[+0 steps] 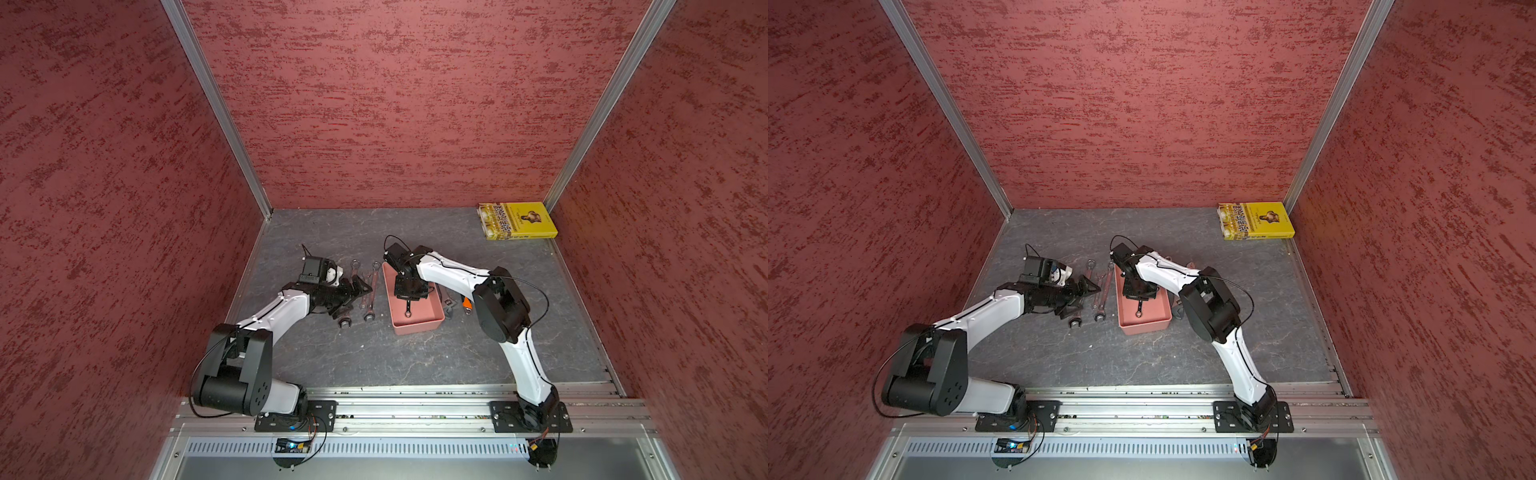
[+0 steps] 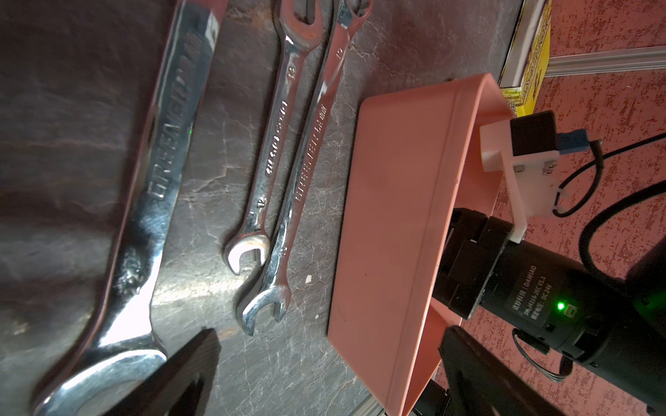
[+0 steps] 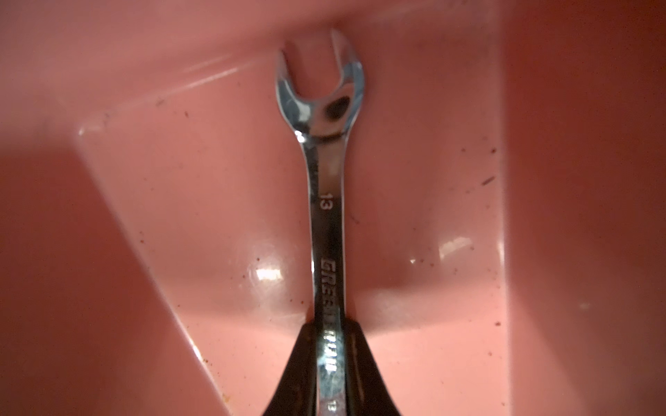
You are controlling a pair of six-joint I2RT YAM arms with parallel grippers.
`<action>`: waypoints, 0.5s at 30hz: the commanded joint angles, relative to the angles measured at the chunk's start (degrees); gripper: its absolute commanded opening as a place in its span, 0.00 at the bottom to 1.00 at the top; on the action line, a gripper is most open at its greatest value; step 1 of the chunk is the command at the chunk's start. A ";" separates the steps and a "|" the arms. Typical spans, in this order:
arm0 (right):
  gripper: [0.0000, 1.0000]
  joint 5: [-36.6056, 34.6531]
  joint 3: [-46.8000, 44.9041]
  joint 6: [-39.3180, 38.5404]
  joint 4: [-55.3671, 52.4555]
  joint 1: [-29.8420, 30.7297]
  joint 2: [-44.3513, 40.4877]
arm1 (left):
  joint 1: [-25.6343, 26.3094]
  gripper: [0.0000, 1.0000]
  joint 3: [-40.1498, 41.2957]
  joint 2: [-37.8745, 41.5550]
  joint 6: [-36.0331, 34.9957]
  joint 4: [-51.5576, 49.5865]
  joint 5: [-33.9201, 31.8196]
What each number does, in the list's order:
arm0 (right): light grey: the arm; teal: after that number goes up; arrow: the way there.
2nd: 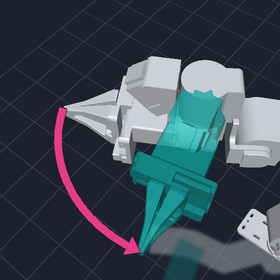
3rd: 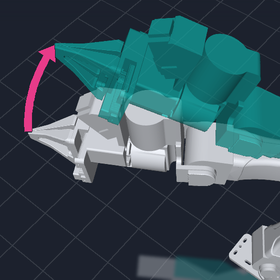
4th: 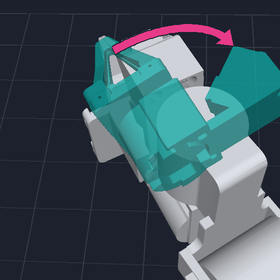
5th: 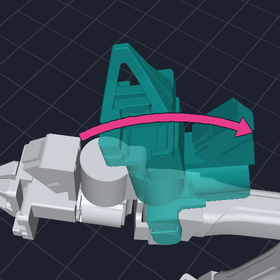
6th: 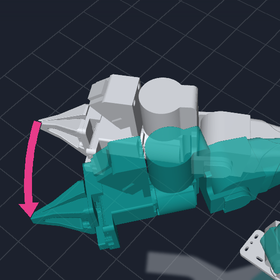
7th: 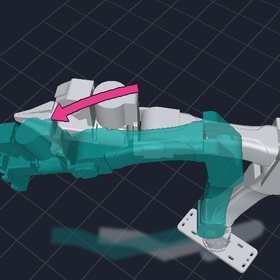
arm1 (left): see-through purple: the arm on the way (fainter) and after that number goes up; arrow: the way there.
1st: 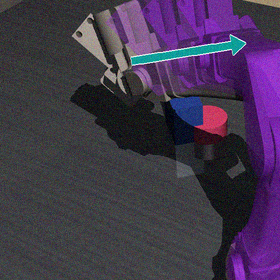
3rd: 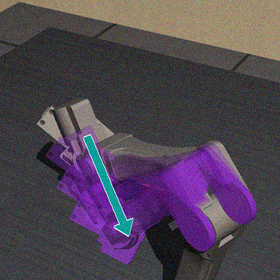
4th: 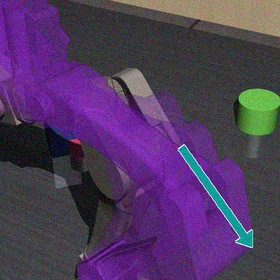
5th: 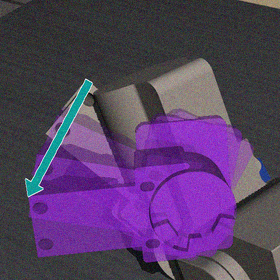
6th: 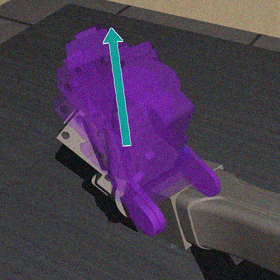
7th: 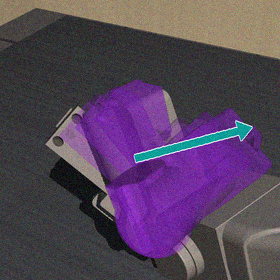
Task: Take out the wrench from the storage box
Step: Pick up the wrench from the storage box.
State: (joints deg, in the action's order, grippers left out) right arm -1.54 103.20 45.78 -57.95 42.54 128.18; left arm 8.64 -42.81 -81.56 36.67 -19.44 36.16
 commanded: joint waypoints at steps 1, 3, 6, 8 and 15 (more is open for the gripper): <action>0.00 1.42 2.50 -0.50 -3.77 0.78 -1.92 | -0.21 1.00 -1.09 0.40 0.01 0.47 0.93; 0.00 0.61 3.51 -0.77 -4.84 0.79 -3.22 | -0.07 1.00 -1.38 0.44 0.16 0.38 0.93; 0.00 0.06 3.63 -0.83 -5.80 0.78 -5.21 | 0.27 1.00 -1.67 0.34 0.47 0.46 0.93; 0.00 -0.56 3.45 -1.12 -6.58 0.79 -6.56 | 0.45 1.00 -1.87 0.19 0.72 0.66 0.94; 0.00 -3.92 2.57 -2.44 -9.28 -0.23 -10.94 | 1.53 1.00 -2.35 0.23 1.64 1.07 0.93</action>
State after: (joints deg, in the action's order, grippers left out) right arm -2.15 105.21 44.49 -64.29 42.76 120.53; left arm 9.58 -43.62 -81.56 37.89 -19.29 36.16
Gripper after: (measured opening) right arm 0.131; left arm 0.996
